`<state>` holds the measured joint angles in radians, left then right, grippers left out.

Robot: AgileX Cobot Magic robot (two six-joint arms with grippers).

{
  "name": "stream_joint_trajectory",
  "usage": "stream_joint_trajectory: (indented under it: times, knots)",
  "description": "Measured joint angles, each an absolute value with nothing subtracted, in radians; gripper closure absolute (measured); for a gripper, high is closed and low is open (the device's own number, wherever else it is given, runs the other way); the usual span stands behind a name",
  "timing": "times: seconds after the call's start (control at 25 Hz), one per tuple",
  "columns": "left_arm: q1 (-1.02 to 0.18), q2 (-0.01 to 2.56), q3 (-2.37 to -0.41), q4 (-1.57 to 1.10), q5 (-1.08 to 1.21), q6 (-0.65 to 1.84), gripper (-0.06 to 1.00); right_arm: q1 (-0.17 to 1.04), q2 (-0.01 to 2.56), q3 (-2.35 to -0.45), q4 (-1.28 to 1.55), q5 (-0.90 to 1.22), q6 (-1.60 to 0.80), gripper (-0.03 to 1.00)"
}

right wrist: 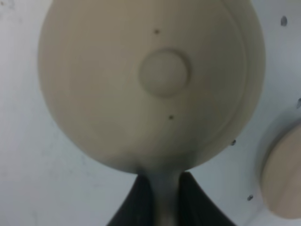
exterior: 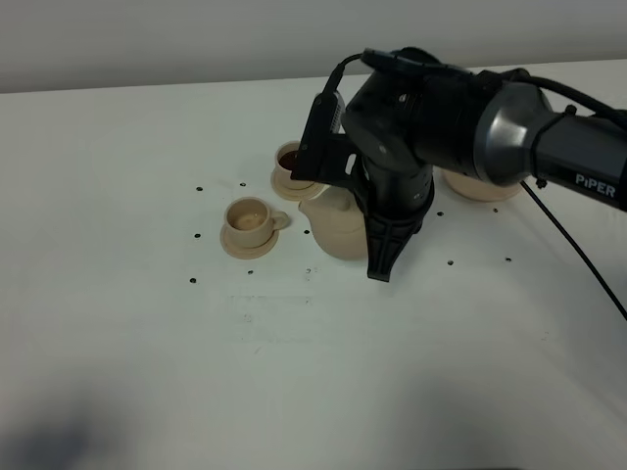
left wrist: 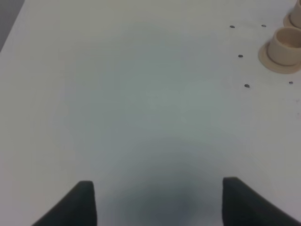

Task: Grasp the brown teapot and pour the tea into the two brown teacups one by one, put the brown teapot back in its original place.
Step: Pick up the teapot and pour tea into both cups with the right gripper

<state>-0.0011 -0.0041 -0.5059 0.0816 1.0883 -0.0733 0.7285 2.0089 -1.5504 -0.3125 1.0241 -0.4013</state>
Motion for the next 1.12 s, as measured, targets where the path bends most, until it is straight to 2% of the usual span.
stream_joint_trajectory:
  times: [0.16, 0.56, 0.84, 1.12]
  knots:
    - [-0.001, -0.004, -0.506, 0.082, 1.088, -0.073, 0.35, 0.769, 2.009, -1.485, -0.441, 0.948, -0.401, 0.87]
    - [-0.001, -0.004, -0.506, 0.082, 1.088, -0.073, 0.35, 0.788, 2.019, -1.481, -0.711, 0.738, -0.401, 0.87]
    - [-0.001, -0.004, -0.506, 0.082, 1.088, -0.073, 0.35, 0.788, 2.071, -1.481, -0.868, 0.660, -0.394, 0.87]
    - [-0.001, -0.004, -0.506, 0.082, 1.088, -0.073, 0.35, 0.790, 2.104, -1.481, -1.038, 0.628, -0.285, 0.87]
